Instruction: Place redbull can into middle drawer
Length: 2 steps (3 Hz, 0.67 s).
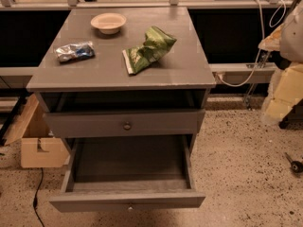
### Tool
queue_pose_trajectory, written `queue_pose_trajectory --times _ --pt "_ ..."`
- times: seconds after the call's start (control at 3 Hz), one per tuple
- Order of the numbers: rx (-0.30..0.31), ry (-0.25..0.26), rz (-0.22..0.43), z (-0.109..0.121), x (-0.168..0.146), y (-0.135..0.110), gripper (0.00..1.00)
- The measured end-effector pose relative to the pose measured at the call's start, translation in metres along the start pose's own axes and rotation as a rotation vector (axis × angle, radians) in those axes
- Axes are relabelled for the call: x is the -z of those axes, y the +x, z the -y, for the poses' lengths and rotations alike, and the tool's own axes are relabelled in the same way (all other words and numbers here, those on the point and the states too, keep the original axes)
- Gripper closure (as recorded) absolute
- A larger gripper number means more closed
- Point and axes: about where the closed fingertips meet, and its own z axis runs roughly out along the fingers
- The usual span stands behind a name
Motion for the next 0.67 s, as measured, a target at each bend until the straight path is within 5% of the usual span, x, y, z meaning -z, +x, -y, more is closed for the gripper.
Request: queue_pose_trajectory --times 0.33,0.67 --pt "0.0 0.0 0.0 0.0 0.0 0.0 0.0" --pt "0.046 0.019 0.083 0.037 -0.016 -0.031 0.0"
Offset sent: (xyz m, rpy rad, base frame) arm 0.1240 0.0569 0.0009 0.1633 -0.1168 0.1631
